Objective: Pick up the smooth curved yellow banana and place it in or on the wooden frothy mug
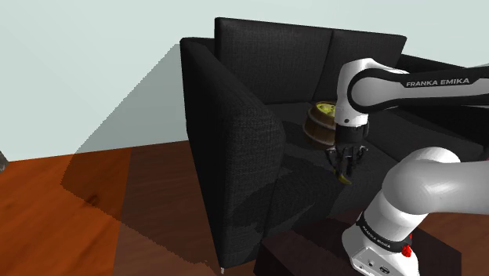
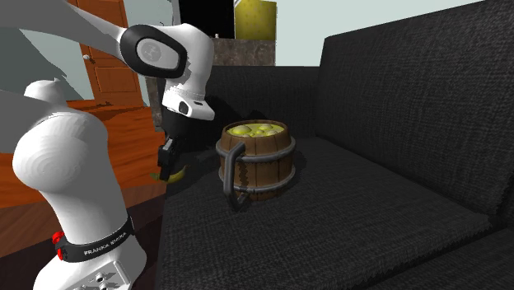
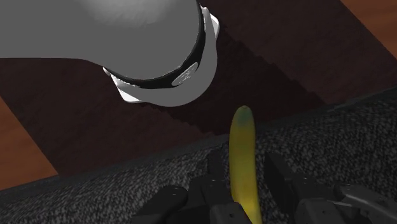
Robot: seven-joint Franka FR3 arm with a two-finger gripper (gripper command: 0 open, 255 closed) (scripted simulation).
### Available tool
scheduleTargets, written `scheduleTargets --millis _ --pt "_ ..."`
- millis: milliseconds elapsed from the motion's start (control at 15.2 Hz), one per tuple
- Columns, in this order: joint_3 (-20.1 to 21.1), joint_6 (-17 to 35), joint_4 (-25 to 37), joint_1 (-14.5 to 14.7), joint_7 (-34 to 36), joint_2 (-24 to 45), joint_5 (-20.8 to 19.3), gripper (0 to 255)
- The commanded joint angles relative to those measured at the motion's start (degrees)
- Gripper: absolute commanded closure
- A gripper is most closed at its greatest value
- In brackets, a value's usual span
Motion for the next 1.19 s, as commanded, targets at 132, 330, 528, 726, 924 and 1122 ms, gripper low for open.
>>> scheduleTargets --millis 132,330,528,726,924,1122 --pt "0.00 0.00 0.00 0.00 0.00 0.00 0.00 255" --pt "0.05 0.05 0.03 0.05 0.05 0.07 0.07 255" --pt "0.00 0.18 0.48 -0.01 0.00 0.04 -0.04 255" --pt "17.04 -3.18 0.12 5.66 15.37 -5.55 2.55 0" --pt "36.53 -5.96 3.76 9.33 31.63 -1.28 5.30 0" --pt "36.76 -4.43 1.18 10.07 31.55 -2.11 5.87 0"
